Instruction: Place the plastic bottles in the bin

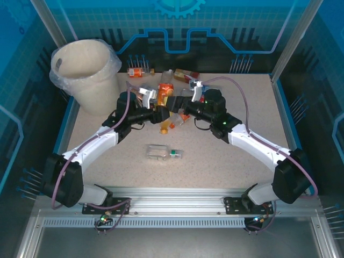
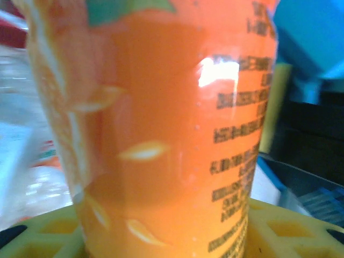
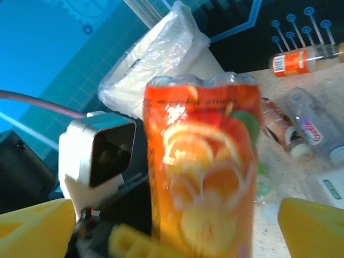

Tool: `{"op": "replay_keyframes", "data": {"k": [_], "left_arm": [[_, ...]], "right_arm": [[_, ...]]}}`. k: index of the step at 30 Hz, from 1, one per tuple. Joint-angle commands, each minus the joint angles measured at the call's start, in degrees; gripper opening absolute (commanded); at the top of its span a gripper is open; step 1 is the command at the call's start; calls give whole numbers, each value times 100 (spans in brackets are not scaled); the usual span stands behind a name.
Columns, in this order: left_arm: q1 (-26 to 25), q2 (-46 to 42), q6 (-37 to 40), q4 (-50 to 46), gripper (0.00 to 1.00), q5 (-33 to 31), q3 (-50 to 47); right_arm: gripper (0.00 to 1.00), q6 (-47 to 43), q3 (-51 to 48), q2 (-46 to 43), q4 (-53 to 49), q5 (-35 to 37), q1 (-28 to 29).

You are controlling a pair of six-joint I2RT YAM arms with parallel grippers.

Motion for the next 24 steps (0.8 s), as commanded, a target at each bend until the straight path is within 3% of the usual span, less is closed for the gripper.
{"op": "replay_keyframes", "data": {"k": [1,8,11,16,24], "left_arm": [[36,-298,484,-584,54,-2292,177],[37,-361,1646,-434,54,-4819,561],[69,-275,2331,-19,55,-5526,873],[505,31,2930,792,55,-5622,1614],[1699,1162,2828,505,55,-5097,3513]], "right_arm": [[100,-401,100,-410,-653,685,39],[100,-651,-257,-935,-1378,1860,23],[100,-839,-415,-1170,-1475,1925,-27],[100,-1011,-708,-1534,-1183,1887,-44],[100,-1370,-1060,-1991,-619,1301,-45]]}}
